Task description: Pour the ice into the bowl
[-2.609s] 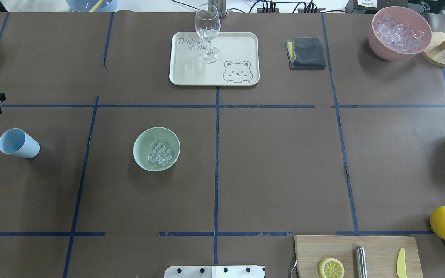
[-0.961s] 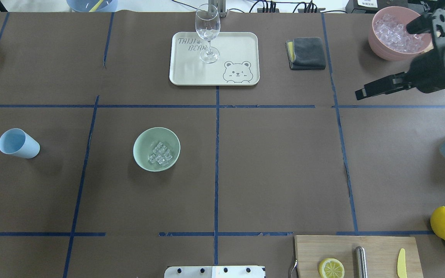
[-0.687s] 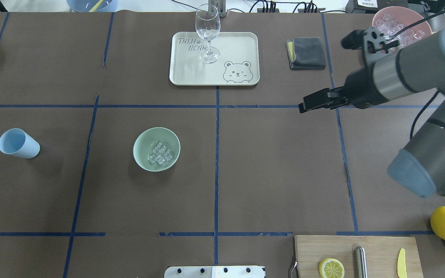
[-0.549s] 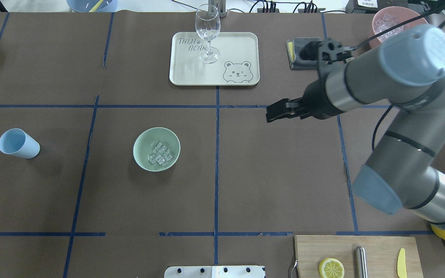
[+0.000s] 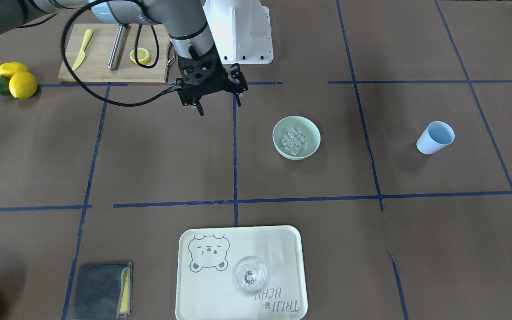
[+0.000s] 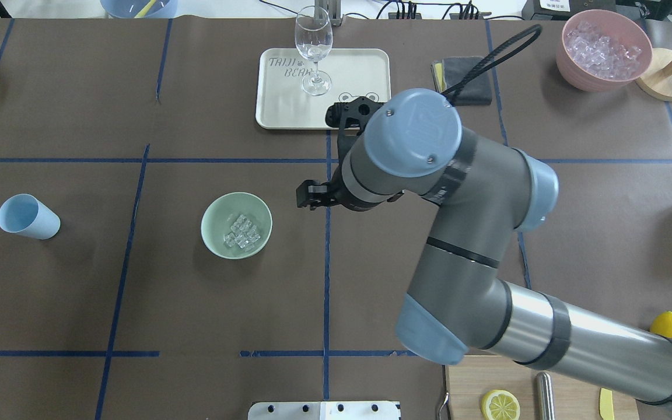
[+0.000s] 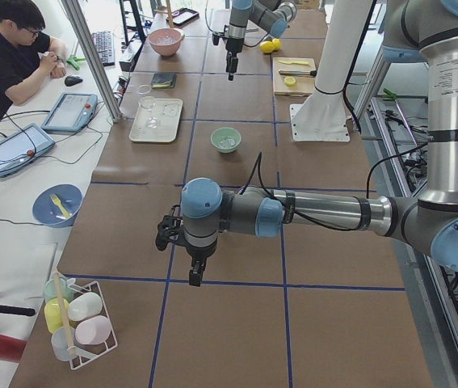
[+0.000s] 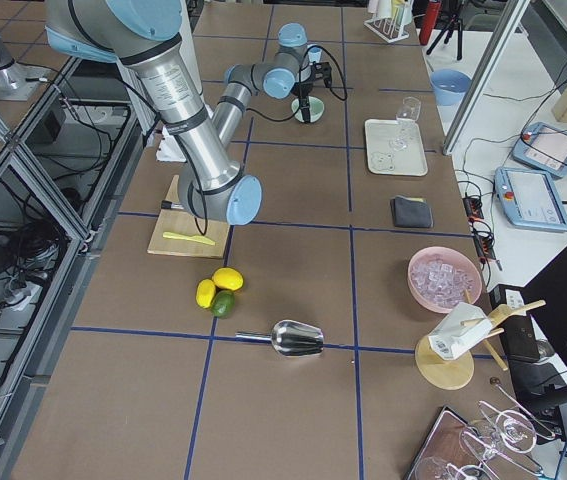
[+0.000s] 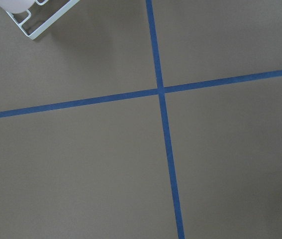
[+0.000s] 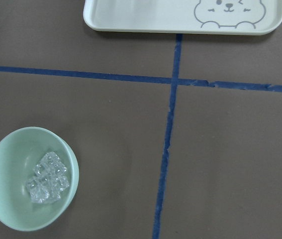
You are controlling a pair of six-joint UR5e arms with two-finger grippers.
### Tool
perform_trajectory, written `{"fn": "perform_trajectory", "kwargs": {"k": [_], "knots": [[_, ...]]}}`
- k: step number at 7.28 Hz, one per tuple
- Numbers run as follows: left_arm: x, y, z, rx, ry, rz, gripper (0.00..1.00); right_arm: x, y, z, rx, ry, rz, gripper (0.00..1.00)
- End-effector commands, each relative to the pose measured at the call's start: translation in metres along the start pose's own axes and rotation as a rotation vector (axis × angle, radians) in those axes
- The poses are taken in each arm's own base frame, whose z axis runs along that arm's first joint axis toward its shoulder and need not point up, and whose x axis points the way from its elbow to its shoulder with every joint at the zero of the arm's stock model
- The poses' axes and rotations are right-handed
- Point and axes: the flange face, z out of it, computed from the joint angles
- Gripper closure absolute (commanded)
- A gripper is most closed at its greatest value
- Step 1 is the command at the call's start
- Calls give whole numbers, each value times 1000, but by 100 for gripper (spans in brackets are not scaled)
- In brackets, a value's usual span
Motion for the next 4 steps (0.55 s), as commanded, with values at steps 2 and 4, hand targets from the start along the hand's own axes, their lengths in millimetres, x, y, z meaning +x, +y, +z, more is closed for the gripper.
{"fn": "perform_trajectory", "kwargs": {"k": [2,4], "knots": [[2,1,3,-7,4,14,0,-97,-7,80,26,58,60,11],[1,2,3,-7,4,12,0,-94,2,115,15,58,50,13]]}}
